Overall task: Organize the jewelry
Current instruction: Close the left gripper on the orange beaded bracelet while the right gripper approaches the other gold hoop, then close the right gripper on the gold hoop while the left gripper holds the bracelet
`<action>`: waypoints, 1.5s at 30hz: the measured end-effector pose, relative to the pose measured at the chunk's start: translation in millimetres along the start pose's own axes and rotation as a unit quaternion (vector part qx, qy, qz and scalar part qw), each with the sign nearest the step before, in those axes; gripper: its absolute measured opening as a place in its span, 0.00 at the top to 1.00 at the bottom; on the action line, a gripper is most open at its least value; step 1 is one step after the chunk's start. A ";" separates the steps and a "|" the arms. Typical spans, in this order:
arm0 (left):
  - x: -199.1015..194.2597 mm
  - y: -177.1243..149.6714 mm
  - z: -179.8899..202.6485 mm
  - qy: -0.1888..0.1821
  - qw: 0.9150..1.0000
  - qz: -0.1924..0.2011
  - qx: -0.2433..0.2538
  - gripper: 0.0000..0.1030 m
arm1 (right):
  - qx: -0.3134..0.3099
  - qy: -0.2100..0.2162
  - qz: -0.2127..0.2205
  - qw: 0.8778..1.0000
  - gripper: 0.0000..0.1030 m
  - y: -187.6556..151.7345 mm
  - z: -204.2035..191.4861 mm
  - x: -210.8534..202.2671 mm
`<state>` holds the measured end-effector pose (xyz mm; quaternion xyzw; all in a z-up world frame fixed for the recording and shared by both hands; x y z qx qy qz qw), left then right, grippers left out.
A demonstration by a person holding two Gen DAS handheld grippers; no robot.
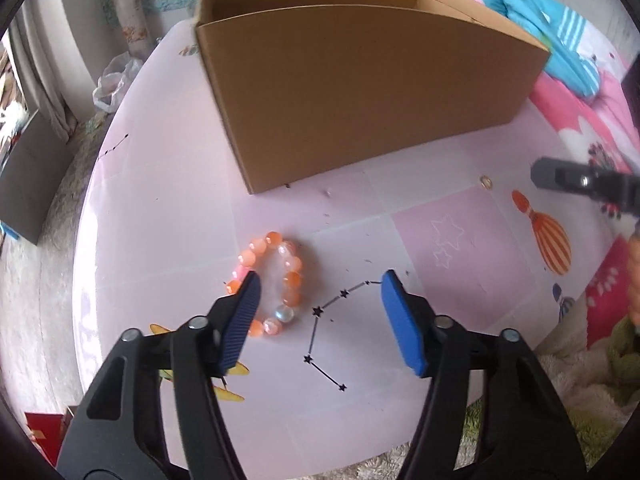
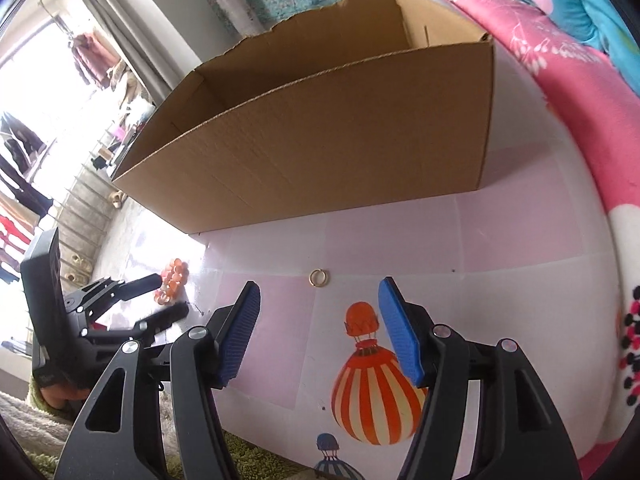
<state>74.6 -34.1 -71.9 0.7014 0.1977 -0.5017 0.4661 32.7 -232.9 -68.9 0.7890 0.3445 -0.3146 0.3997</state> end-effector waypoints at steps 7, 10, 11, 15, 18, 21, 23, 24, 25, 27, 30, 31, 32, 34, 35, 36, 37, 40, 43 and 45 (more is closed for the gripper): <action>9.3 5.4 -7.8 -0.003 1.000 -0.004 -0.012 0.69 | 0.012 0.003 -0.009 1.000 0.42 4.8 6.3 11.1; 10.7 6.6 -7.8 0.007 1.000 -0.006 -0.003 0.76 | 0.009 0.002 -0.007 1.000 0.42 5.3 6.3 12.4; 11.8 6.8 -8.2 0.011 1.000 -0.007 0.001 0.78 | 0.008 -0.001 -0.006 1.000 0.42 5.1 6.5 12.7; 11.2 3.3 -8.2 0.021 1.000 -0.008 0.016 0.79 | 0.005 -0.001 -0.006 1.000 0.46 6.1 6.9 12.3; 11.2 4.9 -4.7 0.023 1.000 -0.003 0.017 0.84 | 0.000 -0.007 -0.002 1.000 0.51 5.6 7.6 11.0; 10.5 4.1 -1.9 0.026 0.999 0.006 0.026 0.92 | -0.007 -0.015 -0.004 1.000 0.57 4.0 8.2 12.5; 10.3 4.7 2.2 0.028 0.999 0.010 0.038 0.92 | -0.017 -0.023 -0.007 1.000 0.61 1.2 6.0 15.9; 9.8 5.0 4.0 0.023 0.999 0.012 0.042 0.92 | -0.024 -0.028 -0.008 0.999 0.63 -0.2 4.4 17.6; 10.3 6.0 5.0 0.018 0.999 0.014 0.044 0.92 | -0.037 -0.033 -0.009 0.999 0.65 -2.0 1.2 20.4; 10.5 8.0 11.8 0.007 0.999 0.017 0.049 0.92 | -0.052 -0.038 -0.008 0.998 0.68 -3.4 -2.9 23.1; 9.7 4.4 19.9 -0.005 0.998 0.020 0.058 0.92 | -0.080 -0.056 -0.004 0.995 0.71 -3.7 -9.6 30.0; 10.1 4.5 21.1 -0.007 0.998 0.020 0.060 0.92 | -0.086 -0.062 -0.002 0.994 0.73 -3.3 -10.8 32.3; 12.9 6.0 17.3 -0.009 0.998 0.020 0.062 0.92 | -0.092 -0.065 -0.001 0.994 0.74 -3.0 -12.2 34.1; 12.7 5.9 19.4 -0.010 0.998 0.020 0.065 0.92 | -0.103 -0.071 0.004 0.992 0.78 -0.4 -14.3 35.5; 12.5 5.7 20.0 -0.011 0.998 0.019 0.066 0.92 | -0.107 -0.075 0.006 0.991 0.78 0.4 -15.4 36.3; 12.5 5.9 19.6 -0.011 0.998 0.019 0.065 0.92 | -0.113 -0.077 0.006 0.991 0.80 1.2 -16.8 37.2; 12.2 5.5 19.7 -0.013 0.998 0.018 0.064 0.92 | -0.116 -0.078 0.006 0.990 0.82 0.7 -17.8 37.4; 11.8 5.0 17.8 -0.013 0.998 0.015 0.062 0.92 | -0.137 -0.090 0.008 0.986 0.83 -0.8 -21.7 38.4; 12.0 4.5 14.3 -0.013 0.998 0.012 0.059 0.92 | -0.159 -0.100 0.010 0.982 0.83 -4.8 -27.6 39.2; 10.2 3.1 15.7 -0.012 0.998 0.011 0.057 0.92 | -0.171 -0.105 0.012 0.980 0.86 -11.5 -31.0 38.1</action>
Point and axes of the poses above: each gripper's, at about its wrist camera, not at the fingertips, and x roughly the way its jaws point, z to its right, y to its top, the point moved 7 cm from there along x, roughly the way its jaws point, and after that the axes turned 12 degrees about x, right-handed, at the moved point
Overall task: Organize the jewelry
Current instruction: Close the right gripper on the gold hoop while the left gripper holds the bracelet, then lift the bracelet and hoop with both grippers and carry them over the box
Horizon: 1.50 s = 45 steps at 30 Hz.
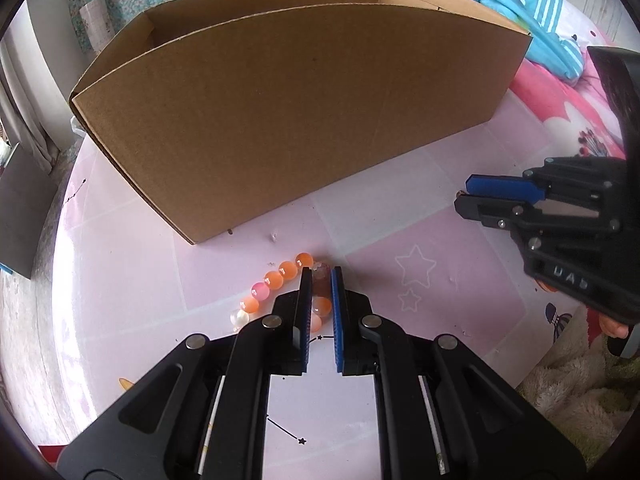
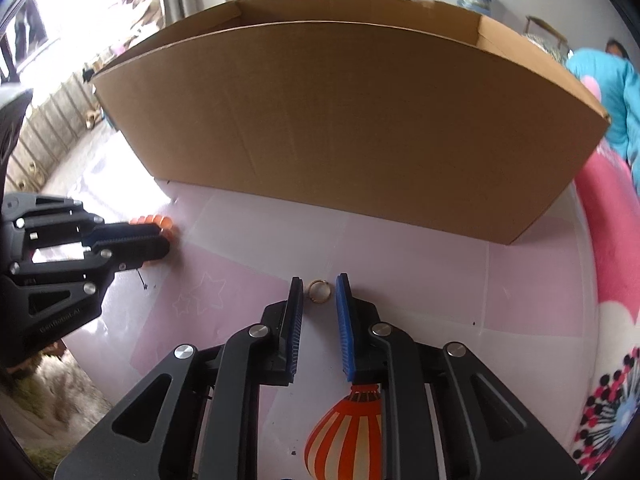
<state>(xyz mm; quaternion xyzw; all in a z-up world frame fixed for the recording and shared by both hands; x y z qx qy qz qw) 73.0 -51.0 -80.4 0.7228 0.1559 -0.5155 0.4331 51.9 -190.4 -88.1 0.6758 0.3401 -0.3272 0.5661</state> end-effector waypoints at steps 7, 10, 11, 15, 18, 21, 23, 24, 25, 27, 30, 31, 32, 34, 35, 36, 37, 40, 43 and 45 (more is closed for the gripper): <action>8.4 20.9 3.6 0.006 1.000 -0.005 0.001 0.92 | 0.005 0.005 -0.006 1.000 0.89 0.9 -9.6 1.8; 10.7 21.1 5.7 0.005 1.000 -0.005 0.001 0.92 | 0.008 0.005 -0.007 1.000 0.89 1.3 -9.3 2.0; 11.2 21.1 6.0 0.005 1.000 -0.005 0.000 0.92 | 0.011 0.006 -0.007 1.000 0.89 1.5 -7.8 2.1; 11.1 21.1 5.9 0.004 1.000 -0.005 0.000 0.92 | 0.022 0.006 -0.007 1.000 0.89 2.3 -1.5 1.2; 10.8 21.4 6.1 0.004 1.000 -0.004 0.001 0.92 | 0.029 0.008 -0.006 1.000 0.89 3.2 3.1 -2.5; 10.9 21.4 6.0 0.004 1.000 -0.004 0.001 0.92 | 0.031 0.007 -0.004 0.999 0.89 4.3 6.4 -4.4; 10.9 21.3 6.2 0.005 1.000 -0.004 0.001 0.92 | 0.033 0.007 -0.004 0.999 0.89 4.4 7.5 -5.0; 10.7 21.2 5.8 0.004 1.000 -0.005 0.001 0.92 | 0.034 0.007 -0.003 0.999 0.89 4.5 8.1 -5.4; 10.7 21.2 5.9 0.004 1.000 -0.005 0.002 0.92 | 0.035 0.006 -0.003 0.999 0.89 4.4 8.6 -5.6; 10.6 21.0 6.0 0.004 1.000 -0.005 0.002 0.92 | 0.037 0.006 -0.002 0.999 0.89 4.0 8.3 -4.8; 10.5 21.2 5.9 0.004 1.000 -0.005 0.002 0.92 | 0.040 0.007 -0.001 0.999 0.89 4.4 9.0 -6.0; 10.5 21.2 6.0 0.005 1.000 -0.004 0.002 0.92 | 0.040 0.008 -0.001 0.999 0.89 4.5 9.3 -6.4; 10.4 21.3 5.7 0.004 1.000 -0.004 0.001 0.92 | 0.040 0.008 0.000 0.999 0.89 4.6 9.5 -6.7; 10.3 21.1 5.9 0.005 1.000 -0.004 0.002 0.92 | 0.040 0.008 0.000 0.999 0.89 4.5 9.5 -6.6; 10.3 21.1 5.9 0.005 1.000 -0.004 0.002 0.92 | 0.040 0.007 -0.001 0.999 0.89 4.4 9.5 -6.5; 10.2 21.2 5.7 0.004 1.000 -0.004 0.002 0.92 | 0.041 0.007 -0.001 0.999 0.89 4.4 9.5 -6.6; 10.2 21.2 5.6 0.004 1.000 -0.004 0.002 0.92 | 0.041 0.008 0.000 0.999 0.89 4.6 9.5 -6.9; 8.8 21.3 5.8 0.005 1.000 -0.002 0.002 0.92 | 0.042 0.009 0.000 0.999 0.89 4.8 8.4 -7.5; 8.6 21.0 6.2 0.007 1.000 0.001 0.005 0.92 | 0.045 0.010 0.001 0.999 0.89 4.9 7.9 -7.5; 8.4 20.5 6.4 0.008 1.000 0.004 0.005 0.92 | 0.047 0.010 0.002 0.999 0.89 5.7 7.7 -8.8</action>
Point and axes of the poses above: each gripper's, at about its wrist camera, not at the fingertips, and x roughly the way its jaws point, z to its right, y to its top, the point moved 7 cm from there along x, roughly the way its jaws point, and after that the axes turned 12 degrees about x, right-handed, at the moved point
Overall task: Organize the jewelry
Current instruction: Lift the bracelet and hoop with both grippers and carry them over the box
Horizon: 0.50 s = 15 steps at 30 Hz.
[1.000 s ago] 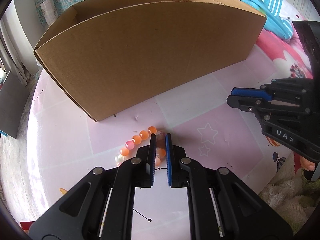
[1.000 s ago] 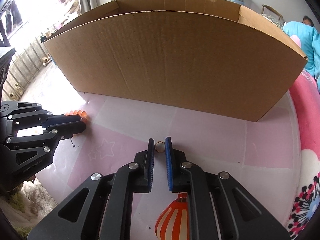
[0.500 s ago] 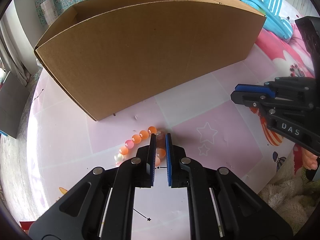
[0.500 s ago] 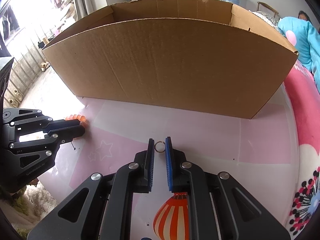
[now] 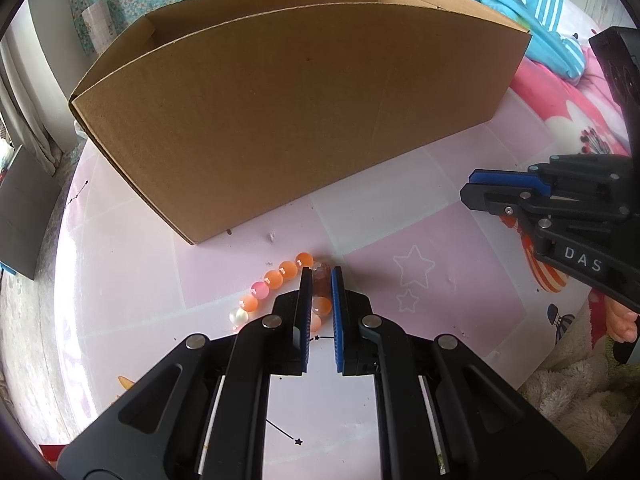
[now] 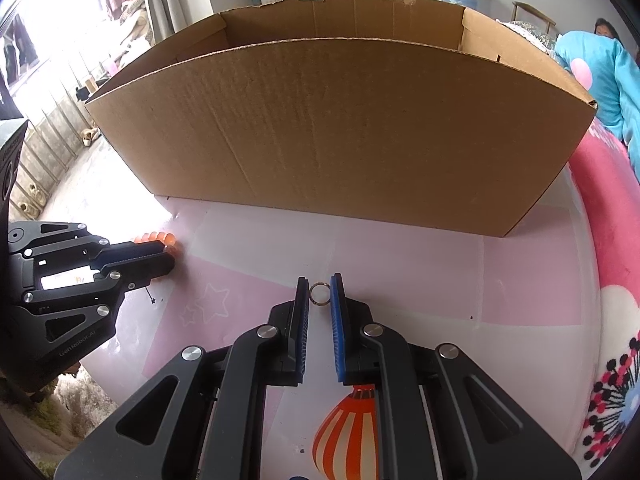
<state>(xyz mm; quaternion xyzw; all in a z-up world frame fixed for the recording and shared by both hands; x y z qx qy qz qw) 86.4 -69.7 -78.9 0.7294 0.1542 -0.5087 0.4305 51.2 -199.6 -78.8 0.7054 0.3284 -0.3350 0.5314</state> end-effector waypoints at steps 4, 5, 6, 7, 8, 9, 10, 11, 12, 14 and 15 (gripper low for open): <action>-1.1 -1.1 -0.5 -0.004 1.000 0.005 -0.003 0.92 | 0.005 -0.001 0.007 1.000 0.89 1.3 0.2 -3.4; -1.7 -1.5 -1.1 -0.004 1.000 0.005 -0.004 0.92 | 0.008 0.000 0.008 1.000 0.89 1.7 0.5 -4.5; -2.5 -2.4 -2.4 -0.004 1.000 0.006 -0.005 0.92 | 0.011 0.000 0.010 1.000 0.89 2.2 1.0 -5.7; -3.9 -2.3 -3.2 -0.004 1.000 0.008 -0.005 0.92 | 0.013 0.000 0.012 1.000 0.89 2.5 1.1 -6.9; -5.4 -2.0 -3.9 -0.004 1.000 0.010 -0.005 0.92 | 0.016 0.001 0.014 1.000 0.89 2.9 1.4 -8.4; -9.1 -1.0 -4.2 -0.007 1.000 0.017 -0.006 0.92 | 0.019 0.002 0.017 1.000 0.89 3.5 1.8 -9.8; -11.4 -0.3 -4.3 -0.008 1.000 0.020 -0.006 0.92 | 0.021 0.003 0.018 1.000 0.89 4.0 2.1 -11.1; -15.3 0.9 -4.5 -0.008 1.000 0.025 -0.006 0.92 | 0.024 0.004 0.020 1.000 0.89 3.9 2.3 -12.3; -17.8 1.4 -4.6 -0.009 1.000 0.029 -0.005 0.92 | 0.027 0.006 0.022 0.999 0.89 4.6 2.5 -13.6; -25.0 3.8 -5.7 -0.015 0.999 0.039 -0.010 0.92 | 0.029 0.009 0.025 0.999 0.89 4.6 3.1 -16.0; -28.3 4.9 -6.1 -0.017 0.999 0.043 -0.012 0.92 | 0.030 0.010 0.028 0.999 0.89 5.2 3.2 -18.1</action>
Point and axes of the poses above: each gripper's, at about its wrist camera, not at the fingertips, and x roughly the way its jaws point, z to its right, y to its top, the point moved 7 cm from there along x, roughly the way its jaws point, and after that the axes turned 12 degrees about x, right-handed, at the moved point
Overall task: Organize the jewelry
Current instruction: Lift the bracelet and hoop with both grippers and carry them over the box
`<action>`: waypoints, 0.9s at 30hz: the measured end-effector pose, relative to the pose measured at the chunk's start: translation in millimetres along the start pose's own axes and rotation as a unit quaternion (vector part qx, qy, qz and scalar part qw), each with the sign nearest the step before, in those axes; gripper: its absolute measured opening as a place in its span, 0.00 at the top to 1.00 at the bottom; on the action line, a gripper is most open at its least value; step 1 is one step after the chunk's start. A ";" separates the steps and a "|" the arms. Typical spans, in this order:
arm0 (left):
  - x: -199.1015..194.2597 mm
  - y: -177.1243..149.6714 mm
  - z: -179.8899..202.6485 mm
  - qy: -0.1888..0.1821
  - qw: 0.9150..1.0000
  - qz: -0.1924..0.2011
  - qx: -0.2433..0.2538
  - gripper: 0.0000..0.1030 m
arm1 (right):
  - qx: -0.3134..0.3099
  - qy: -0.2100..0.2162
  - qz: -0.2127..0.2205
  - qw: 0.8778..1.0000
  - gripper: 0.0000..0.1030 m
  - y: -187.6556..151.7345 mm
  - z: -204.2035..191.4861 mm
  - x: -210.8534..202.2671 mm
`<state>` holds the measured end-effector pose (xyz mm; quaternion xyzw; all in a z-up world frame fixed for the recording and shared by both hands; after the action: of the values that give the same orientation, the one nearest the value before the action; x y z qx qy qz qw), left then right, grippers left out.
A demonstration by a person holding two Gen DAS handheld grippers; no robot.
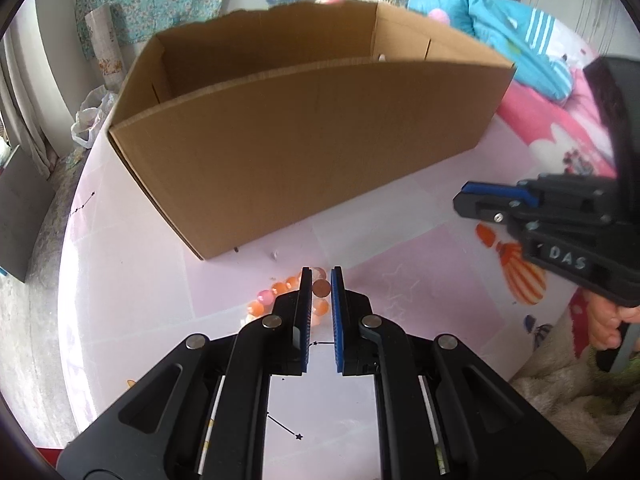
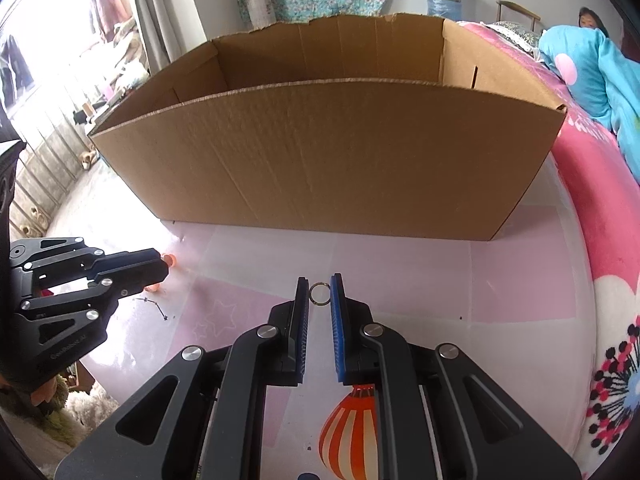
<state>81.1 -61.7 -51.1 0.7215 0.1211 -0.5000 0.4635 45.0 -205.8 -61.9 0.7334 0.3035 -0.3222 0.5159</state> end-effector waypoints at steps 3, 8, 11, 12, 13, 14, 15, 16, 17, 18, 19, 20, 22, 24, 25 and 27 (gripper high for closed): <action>-11.3 5.8 1.0 -0.010 1.000 0.021 -0.001 0.92 | 0.001 0.004 0.006 1.000 0.89 1.6 0.1 -3.5; -24.4 11.1 2.6 -0.036 0.998 0.050 -0.008 0.92 | 0.002 0.012 0.020 1.000 0.89 6.6 -1.3 -10.3; -29.3 14.2 8.2 -0.051 0.997 0.061 -0.009 0.92 | 0.004 0.015 0.030 0.999 0.89 8.4 -2.2 -17.0; -30.6 15.9 9.5 -0.057 0.996 0.065 -0.010 0.92 | 0.006 0.017 0.034 0.999 0.89 9.3 -2.8 -19.7; -34.1 17.6 10.1 -0.066 0.995 0.072 -0.013 0.92 | 0.007 0.020 0.038 0.999 0.89 10.4 -4.0 -22.0; -37.5 18.5 10.0 -0.074 0.994 0.077 -0.016 0.92 | 0.008 0.021 0.041 0.999 0.89 10.4 -4.0 -24.4; -42.4 20.1 10.0 -0.088 0.992 0.087 -0.022 0.92 | 0.009 0.022 0.045 0.999 0.89 10.8 -3.8 -27.5; -46.8 23.0 9.6 -0.100 0.990 0.095 -0.027 0.92 | 0.011 0.024 0.051 0.998 0.89 12.3 -3.4 -31.8; -50.3 25.8 10.7 -0.110 0.988 0.103 -0.032 0.92 | 0.013 0.028 0.056 0.998 0.89 14.1 -3.1 -36.5; -57.0 29.9 11.3 -0.122 0.985 0.116 -0.035 0.92 | 0.016 0.031 0.060 0.998 0.89 15.5 -2.1 -40.2; -59.6 32.7 12.3 -0.127 0.984 0.122 -0.035 0.92 | 0.020 0.038 0.068 0.997 0.89 18.6 -1.1 -47.2; -65.8 37.2 13.1 -0.135 0.982 0.132 -0.034 0.92 | 0.023 0.043 0.073 0.996 0.89 20.5 -0.1 -52.6; -73.3 45.0 15.4 -0.143 0.979 0.145 -0.031 0.92 | 0.030 0.050 0.086 0.995 0.89 26.8 2.3 -63.9; -85.8 55.6 18.5 -0.153 0.974 0.166 -0.027 0.92 | 0.039 0.062 0.098 0.992 0.89 34.9 5.0 -76.2; -92.3 60.9 18.7 -0.163 0.970 0.177 -0.028 0.92 | 0.044 0.070 0.108 0.991 0.89 41.0 5.8 -85.0; -105.1 72.2 18.1 -0.183 0.962 0.198 -0.033 0.92 | 0.049 0.082 0.126 0.987 0.89 53.0 6.4 -99.3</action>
<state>66.7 -84.8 74.7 0.6117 -0.0949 -0.5176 0.5907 24.8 -238.1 44.2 0.8138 0.2337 -0.2082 0.4896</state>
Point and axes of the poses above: each gripper's, at about its wrist camera, not at the fingertips, and x roughly the way its jaws point, z to its right, y to its top, the point moved 7 cm from there along x, roughly the way its jaws point, and after that the axes turned 12 degrees about x, right-handed, at the moved point
